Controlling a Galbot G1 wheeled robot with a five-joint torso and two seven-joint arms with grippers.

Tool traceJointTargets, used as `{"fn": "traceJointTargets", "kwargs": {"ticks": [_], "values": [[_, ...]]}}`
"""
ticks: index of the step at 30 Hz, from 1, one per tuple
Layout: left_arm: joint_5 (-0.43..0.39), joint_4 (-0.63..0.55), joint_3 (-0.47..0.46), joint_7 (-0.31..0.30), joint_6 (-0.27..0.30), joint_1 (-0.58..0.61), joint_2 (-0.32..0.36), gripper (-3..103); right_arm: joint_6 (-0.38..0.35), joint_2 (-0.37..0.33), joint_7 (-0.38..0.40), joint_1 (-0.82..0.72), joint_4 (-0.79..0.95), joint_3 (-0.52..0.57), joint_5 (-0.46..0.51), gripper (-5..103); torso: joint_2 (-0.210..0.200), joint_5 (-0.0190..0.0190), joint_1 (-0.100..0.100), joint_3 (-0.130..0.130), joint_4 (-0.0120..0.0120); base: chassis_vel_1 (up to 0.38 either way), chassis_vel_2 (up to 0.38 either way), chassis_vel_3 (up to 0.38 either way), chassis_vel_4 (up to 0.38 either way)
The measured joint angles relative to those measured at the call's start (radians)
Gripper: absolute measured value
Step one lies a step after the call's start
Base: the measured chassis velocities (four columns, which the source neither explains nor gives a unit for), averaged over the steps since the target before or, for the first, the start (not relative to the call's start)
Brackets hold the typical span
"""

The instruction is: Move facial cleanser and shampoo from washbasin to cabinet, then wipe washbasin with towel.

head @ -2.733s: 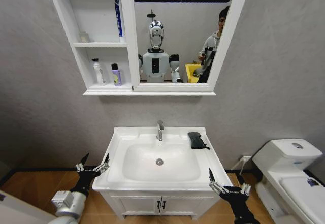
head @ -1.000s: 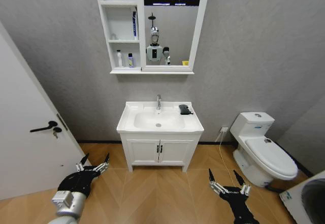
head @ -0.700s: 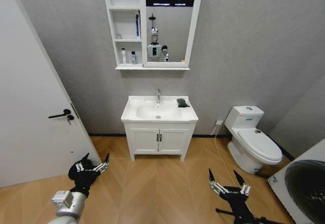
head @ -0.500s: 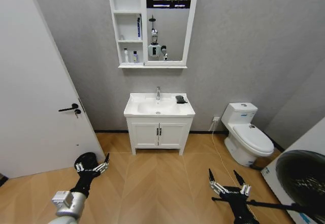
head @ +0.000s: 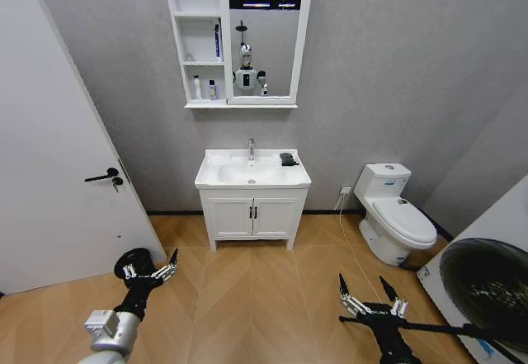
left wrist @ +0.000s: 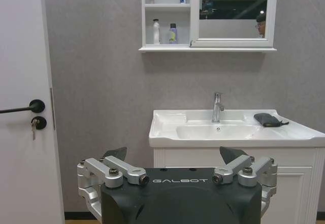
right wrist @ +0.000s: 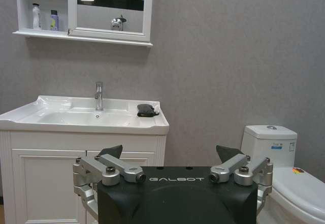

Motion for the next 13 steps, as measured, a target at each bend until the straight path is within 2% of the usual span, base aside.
{"fn": "traceJointTargets", "kwargs": {"ticks": [13], "values": [[0.0,0.0,0.0,0.0,0.0,0.0,0.0,100,0.0,0.0,0.0,0.0,0.0,0.0,0.0,100,0.0,0.0001,0.0,0.0,0.0,0.0,0.0,0.0,0.0]]}}
